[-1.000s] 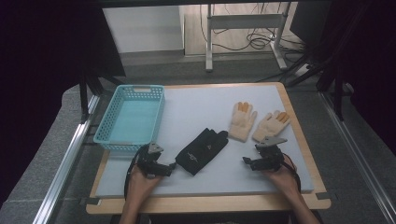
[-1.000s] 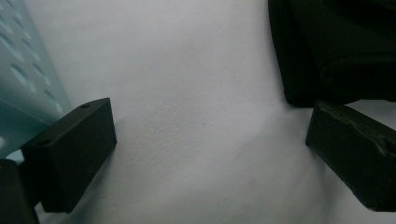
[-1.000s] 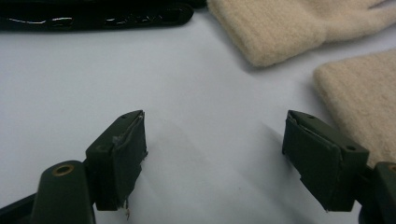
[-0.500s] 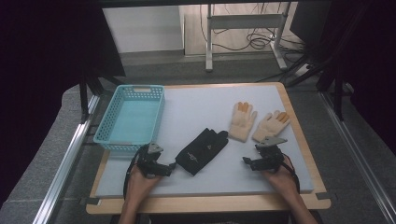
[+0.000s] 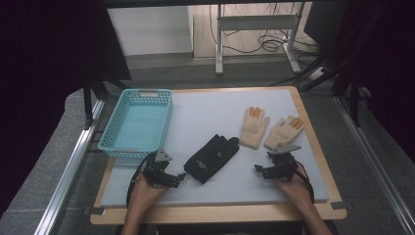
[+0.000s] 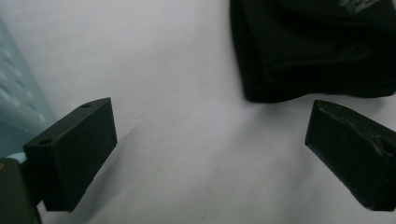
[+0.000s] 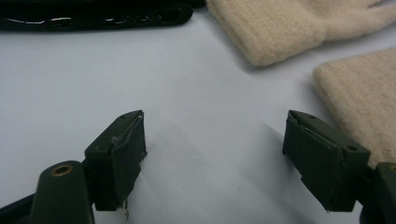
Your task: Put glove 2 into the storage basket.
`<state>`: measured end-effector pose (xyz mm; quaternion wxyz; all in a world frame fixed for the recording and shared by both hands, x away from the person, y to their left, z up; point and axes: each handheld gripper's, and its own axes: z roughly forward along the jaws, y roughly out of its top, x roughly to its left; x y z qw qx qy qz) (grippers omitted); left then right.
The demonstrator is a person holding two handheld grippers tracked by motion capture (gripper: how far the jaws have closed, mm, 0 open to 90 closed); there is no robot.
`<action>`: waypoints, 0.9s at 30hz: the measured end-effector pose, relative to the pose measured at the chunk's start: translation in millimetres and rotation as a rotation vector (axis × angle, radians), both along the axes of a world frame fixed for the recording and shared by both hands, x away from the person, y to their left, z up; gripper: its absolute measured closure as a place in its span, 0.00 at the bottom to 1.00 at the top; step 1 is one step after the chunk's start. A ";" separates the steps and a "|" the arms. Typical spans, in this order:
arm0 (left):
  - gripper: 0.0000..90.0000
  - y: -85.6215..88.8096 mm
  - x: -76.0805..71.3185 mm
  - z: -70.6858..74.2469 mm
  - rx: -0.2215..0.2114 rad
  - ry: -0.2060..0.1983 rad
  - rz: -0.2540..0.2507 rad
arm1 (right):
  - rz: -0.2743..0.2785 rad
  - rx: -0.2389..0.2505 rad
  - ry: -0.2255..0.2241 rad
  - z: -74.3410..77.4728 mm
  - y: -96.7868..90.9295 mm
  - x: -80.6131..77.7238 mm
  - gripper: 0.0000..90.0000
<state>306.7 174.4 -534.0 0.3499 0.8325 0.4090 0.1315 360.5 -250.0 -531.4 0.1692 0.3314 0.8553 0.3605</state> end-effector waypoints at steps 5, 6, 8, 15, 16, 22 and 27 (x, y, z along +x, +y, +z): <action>0.01 -3.3 -2.4 15.1 -0.052 -0.006 -0.024 | 0.000 0.000 0.000 0.0 0.0 0.0 0.23; 0.01 -5.0 -2.0 19.1 -0.060 -0.004 -0.034 | 0.000 0.000 0.000 0.0 0.0 0.0 0.23; 0.01 -9.0 -0.3 24.6 -0.070 -0.001 -0.052 | 0.000 0.000 0.000 0.0 0.0 0.0 0.23; 0.01 -47.3 18.5 45.0 -0.027 0.005 -0.114 | -0.001 0.001 0.000 0.0 0.1 0.0 0.23; 0.01 -53.0 22.7 46.7 -0.024 0.009 -0.122 | -0.001 0.001 0.001 0.0 0.1 0.0 0.23; 0.01 -85.3 46.6 44.4 0.007 0.039 -0.136 | -0.001 0.001 0.001 0.0 0.0 0.0 0.23; 0.00 -104.6 66.3 33.0 0.027 0.091 -0.122 | -0.001 0.000 0.000 -0.1 0.0 0.1 0.23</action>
